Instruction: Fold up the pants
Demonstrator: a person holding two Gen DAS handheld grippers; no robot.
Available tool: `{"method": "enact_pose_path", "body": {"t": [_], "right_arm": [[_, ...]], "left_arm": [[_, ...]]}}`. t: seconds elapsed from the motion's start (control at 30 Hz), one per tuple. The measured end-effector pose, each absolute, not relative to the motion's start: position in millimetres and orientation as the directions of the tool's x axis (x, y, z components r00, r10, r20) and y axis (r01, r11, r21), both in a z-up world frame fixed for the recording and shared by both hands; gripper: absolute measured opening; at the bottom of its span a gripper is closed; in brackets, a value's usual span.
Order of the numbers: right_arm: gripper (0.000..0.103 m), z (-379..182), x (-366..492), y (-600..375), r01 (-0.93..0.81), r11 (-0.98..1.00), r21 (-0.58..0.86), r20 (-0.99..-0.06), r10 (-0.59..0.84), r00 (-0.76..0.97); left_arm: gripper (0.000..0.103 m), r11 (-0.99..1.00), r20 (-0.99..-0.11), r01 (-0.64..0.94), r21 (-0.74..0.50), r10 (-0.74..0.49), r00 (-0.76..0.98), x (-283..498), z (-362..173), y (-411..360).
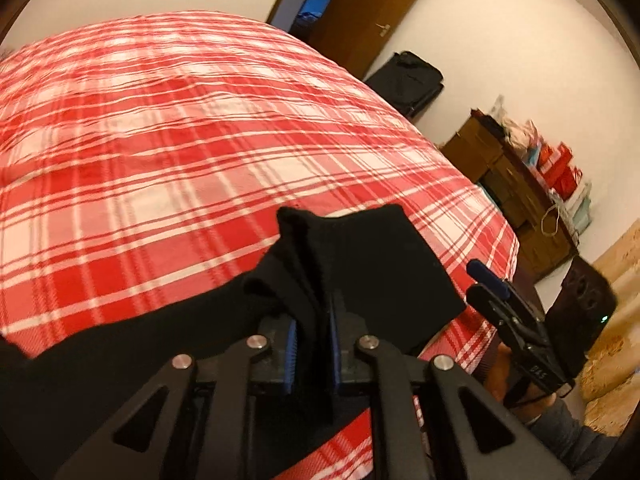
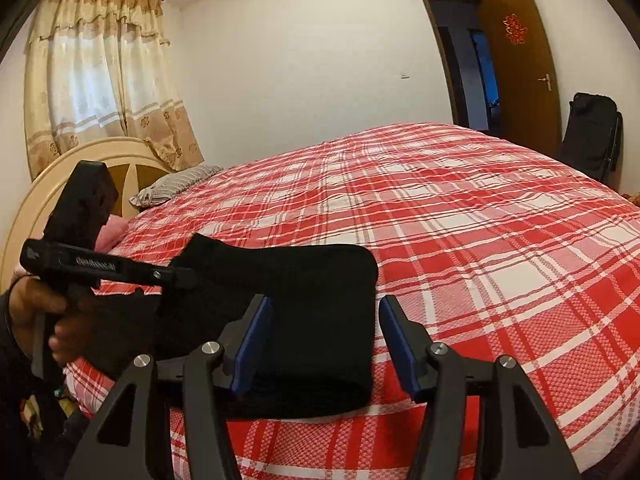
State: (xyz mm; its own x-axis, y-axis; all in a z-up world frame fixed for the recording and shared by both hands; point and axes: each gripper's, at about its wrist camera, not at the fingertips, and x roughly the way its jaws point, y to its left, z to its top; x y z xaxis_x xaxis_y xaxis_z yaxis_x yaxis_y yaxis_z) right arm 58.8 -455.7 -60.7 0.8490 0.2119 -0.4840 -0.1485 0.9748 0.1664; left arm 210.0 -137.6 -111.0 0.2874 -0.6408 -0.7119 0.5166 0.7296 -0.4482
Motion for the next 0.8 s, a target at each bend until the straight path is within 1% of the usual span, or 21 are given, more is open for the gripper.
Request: {"method": "enact_pose_path", "body": {"t": [0.27,0.57,0.73,0.8], "right_arm": [[0.059,-62,55,-440,-0.207,0.969,0.131,-0.48,0.245,0.842],[0.06,-64,51,-418,-0.307,0.946,0.105,-0.496,0.317,0.808],[0.06,-71,47,-388,-0.425,0.901,0.084,-0.544,0.399,0.738],[0.06,-79,51,-378,-0.442,0.892,0.09,-0.591,0.405,0.698]], "left_arm": [[0.014,0.759,-0.724,0.46,-0.461,-0.621,0.298,205,-122,-102],[0.014,0.802,-0.75,0.372,-0.467,-0.582,0.314,205,-154,-62],[0.014,0.809,-0.76,0.355,-0.468,-0.574,0.305,204,-168,-57],[0.014,0.811,-0.761,0.362,-0.459,-0.569,0.312,203,-168,-57]]}}
